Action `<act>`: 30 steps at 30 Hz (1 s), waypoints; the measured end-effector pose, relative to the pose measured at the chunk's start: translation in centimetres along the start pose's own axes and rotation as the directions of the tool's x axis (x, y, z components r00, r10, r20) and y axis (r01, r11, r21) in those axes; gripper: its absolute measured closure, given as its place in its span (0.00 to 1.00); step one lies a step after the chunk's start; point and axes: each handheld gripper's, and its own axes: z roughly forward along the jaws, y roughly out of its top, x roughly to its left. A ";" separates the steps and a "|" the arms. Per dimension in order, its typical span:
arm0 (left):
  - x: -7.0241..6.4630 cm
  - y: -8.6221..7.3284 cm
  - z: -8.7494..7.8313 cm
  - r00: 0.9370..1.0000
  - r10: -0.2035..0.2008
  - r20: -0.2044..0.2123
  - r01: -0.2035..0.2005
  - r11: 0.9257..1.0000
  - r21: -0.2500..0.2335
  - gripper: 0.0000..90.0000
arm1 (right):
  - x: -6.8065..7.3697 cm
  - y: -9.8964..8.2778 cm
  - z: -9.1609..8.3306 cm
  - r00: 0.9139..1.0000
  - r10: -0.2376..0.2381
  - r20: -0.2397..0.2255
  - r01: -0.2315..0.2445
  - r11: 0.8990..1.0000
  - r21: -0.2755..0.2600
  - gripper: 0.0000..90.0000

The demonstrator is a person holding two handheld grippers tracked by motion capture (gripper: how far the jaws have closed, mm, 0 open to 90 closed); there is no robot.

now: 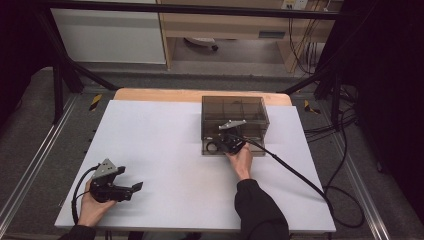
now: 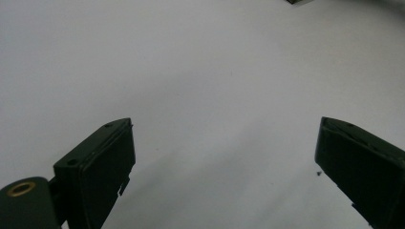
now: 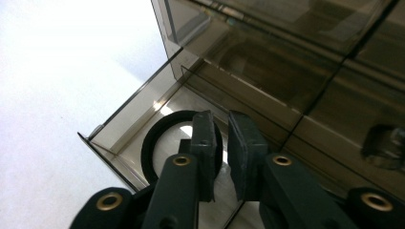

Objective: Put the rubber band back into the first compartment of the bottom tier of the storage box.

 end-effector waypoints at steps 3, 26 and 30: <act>0.0 0.0 0.0 1.000 0.000 0.000 0.000 1.000 0.000 0.07 | 0.0 0.2 -0.4 1.000 -0.006 0.002 0.006 1.000 -0.012 0.87; 0.0 0.0 0.0 1.000 0.001 -0.001 -0.001 1.000 0.003 0.07 | 0.6 0.6 -4.7 1.000 0.013 -0.011 -0.014 0.998 -0.064 0.34; 0.0 0.0 0.0 1.000 -0.002 -0.003 0.002 1.000 0.002 0.07 | 0.9 0.6 -5.5 1.000 0.000 -0.017 -0.001 0.998 -0.063 0.22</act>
